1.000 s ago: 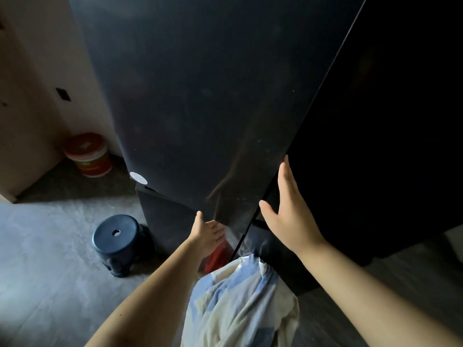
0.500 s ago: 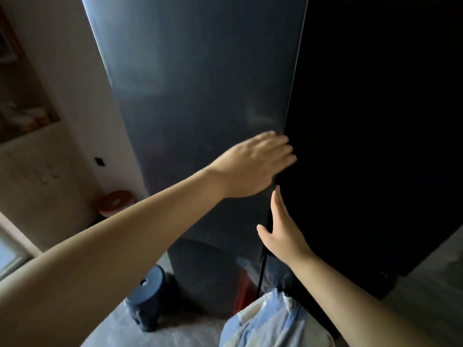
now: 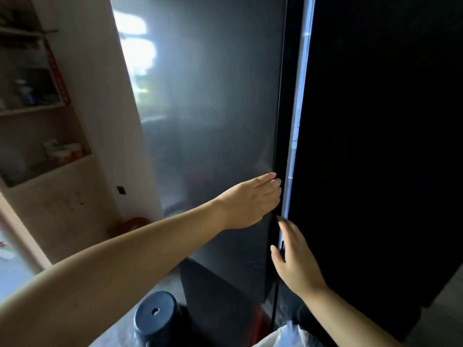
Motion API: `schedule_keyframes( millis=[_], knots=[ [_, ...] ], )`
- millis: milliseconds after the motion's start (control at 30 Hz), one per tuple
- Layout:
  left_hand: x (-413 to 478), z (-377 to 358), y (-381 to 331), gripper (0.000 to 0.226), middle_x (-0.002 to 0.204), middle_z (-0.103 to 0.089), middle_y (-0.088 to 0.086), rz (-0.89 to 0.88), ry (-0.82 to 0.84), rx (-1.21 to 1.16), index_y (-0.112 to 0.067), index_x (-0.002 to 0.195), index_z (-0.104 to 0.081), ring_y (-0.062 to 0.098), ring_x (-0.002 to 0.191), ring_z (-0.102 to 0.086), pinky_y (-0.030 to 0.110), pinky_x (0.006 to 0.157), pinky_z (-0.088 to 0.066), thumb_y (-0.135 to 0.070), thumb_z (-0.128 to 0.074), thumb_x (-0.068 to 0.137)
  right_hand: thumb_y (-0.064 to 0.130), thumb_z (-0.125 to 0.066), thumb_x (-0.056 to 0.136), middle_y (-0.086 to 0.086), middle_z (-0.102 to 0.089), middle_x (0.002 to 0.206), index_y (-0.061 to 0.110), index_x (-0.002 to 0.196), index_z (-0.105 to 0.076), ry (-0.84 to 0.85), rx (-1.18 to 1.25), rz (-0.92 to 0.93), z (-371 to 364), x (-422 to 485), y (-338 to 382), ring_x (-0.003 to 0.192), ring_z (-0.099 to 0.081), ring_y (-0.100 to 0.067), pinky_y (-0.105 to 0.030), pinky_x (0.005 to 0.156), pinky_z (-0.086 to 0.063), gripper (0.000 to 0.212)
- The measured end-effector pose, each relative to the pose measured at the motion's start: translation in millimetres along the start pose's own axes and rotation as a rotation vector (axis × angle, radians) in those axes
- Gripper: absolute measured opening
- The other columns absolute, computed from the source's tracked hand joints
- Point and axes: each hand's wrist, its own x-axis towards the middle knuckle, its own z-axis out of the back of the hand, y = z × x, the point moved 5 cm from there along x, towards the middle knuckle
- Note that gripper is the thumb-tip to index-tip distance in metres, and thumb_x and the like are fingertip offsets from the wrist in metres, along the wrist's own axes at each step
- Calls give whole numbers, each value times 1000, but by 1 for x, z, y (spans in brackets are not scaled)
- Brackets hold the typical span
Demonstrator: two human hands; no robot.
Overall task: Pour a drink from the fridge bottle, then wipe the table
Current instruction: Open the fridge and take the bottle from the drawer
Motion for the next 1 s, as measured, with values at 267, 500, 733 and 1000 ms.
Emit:
schedule_keyframes(
  millis=[267, 500, 733, 1000],
  knots=[
    [-74, 36, -18, 29, 95, -64, 2, 180, -236, -210, -16, 95, -67, 22, 97, -58, 39, 112, -24, -17, -37, 92, 25, -61, 88, -11, -20, 155, 3, 147, -24, -26, 48, 265, -8, -4, 27, 143, -20, -13, -19, 115, -19, 73],
    [-132, 34, -39, 40, 137, -53, 8, 226, -104, -193, -11, 129, -56, 26, 125, -48, 43, 114, -22, -23, -37, 96, 17, -54, 85, -6, -20, 155, 14, 150, -17, -38, 180, 492, -36, -35, 61, 143, -24, -21, -30, 116, -23, 75],
    [-188, 34, -65, 42, 138, -52, 7, 356, -38, -191, -10, 133, -50, 23, 131, -43, 42, 113, -26, -24, -41, 95, 24, -38, 97, -12, -33, 148, -2, 141, -29, 199, 270, 633, -68, -52, 78, 138, -35, -22, -37, 108, -37, 52],
    [-237, 9, -115, 46, 146, -43, 11, 497, 117, -284, -6, 136, -47, 28, 138, -29, 44, 117, -14, -20, -37, 94, 24, -47, 86, -7, -32, 152, 9, 145, -31, 505, 118, 663, -126, -65, 100, 141, -28, -21, -43, 109, -37, 63]
  ],
)
